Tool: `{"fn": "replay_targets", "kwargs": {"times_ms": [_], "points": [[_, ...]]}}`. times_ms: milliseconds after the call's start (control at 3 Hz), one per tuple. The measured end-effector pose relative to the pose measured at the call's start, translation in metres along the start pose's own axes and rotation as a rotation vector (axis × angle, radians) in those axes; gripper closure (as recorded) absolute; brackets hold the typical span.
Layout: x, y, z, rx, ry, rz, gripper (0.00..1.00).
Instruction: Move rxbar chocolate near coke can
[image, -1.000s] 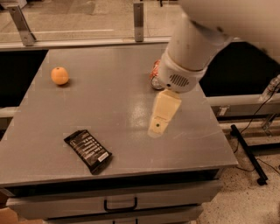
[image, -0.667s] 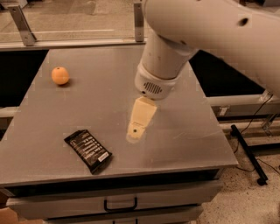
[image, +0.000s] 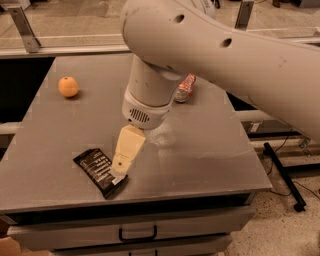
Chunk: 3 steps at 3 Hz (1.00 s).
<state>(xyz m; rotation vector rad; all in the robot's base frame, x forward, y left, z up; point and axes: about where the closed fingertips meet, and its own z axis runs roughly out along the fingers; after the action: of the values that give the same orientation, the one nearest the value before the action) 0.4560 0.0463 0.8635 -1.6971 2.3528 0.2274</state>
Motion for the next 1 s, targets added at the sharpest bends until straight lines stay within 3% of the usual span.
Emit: {"fn": "replay_targets", "kwargs": {"times_ms": [333,667,1000], "points": [[-0.026,0.027,0.018,-0.011,-0.023,0.037,0.00],[-0.038,0.038,0.032,-0.006,-0.031,0.067,0.00],[-0.051,0.051,0.043,0.002,-0.040,0.058,0.18]]}}
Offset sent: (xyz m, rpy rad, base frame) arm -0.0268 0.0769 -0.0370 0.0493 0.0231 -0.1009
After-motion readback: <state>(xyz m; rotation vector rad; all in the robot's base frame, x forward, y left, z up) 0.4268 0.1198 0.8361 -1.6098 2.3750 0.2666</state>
